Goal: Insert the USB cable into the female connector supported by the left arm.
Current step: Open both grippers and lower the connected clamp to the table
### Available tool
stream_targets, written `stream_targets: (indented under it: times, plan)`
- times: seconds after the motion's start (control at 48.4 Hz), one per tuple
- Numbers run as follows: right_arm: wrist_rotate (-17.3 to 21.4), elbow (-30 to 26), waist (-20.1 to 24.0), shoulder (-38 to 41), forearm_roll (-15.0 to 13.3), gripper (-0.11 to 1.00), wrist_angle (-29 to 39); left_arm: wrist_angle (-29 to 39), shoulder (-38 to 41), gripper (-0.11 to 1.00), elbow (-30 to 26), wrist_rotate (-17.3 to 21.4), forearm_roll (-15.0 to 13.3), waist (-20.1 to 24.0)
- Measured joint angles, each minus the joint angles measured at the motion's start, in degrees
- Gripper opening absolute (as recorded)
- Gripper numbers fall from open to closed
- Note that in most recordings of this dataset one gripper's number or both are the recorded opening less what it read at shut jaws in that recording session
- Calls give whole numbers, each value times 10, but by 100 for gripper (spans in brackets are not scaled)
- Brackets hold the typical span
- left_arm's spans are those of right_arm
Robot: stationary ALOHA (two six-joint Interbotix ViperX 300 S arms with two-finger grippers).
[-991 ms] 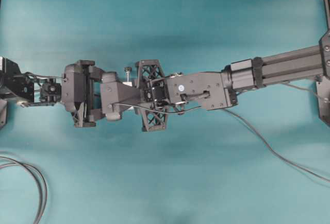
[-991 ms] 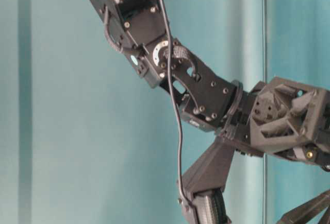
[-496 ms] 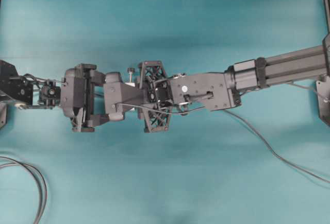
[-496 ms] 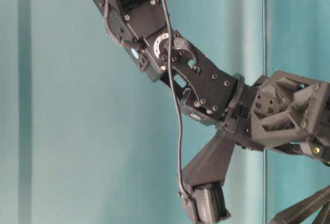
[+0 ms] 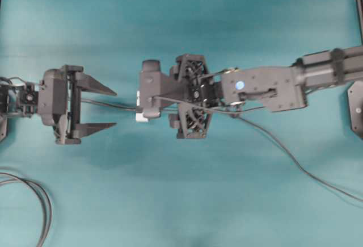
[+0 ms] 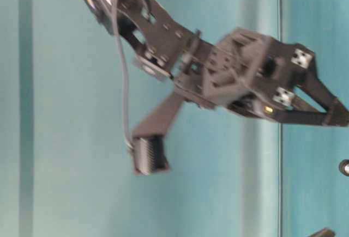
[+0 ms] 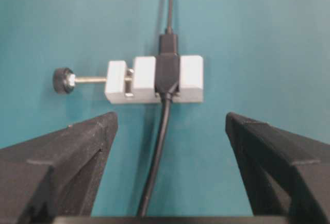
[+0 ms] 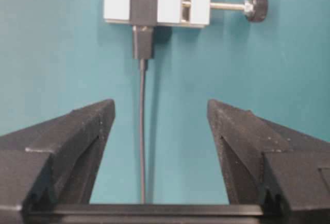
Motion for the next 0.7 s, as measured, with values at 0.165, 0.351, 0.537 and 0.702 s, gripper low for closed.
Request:
stream_targets:
  times: [0.165,0.351,0.537,0.702]
  plan:
    - [17,47,0,-56,0,74,-11,86,-97,92,6,0,-4,-2]
    - [66,137,0,-153,0,75,-68,152,-222,92,39,-1,-28,8]
    - [113,232,-2,-240,0,74,-167,179,-381,92,79,-1,-31,10]
    - [117,321,-15,-324,0,74,-302,253,-499,92,85,-1,-32,12]
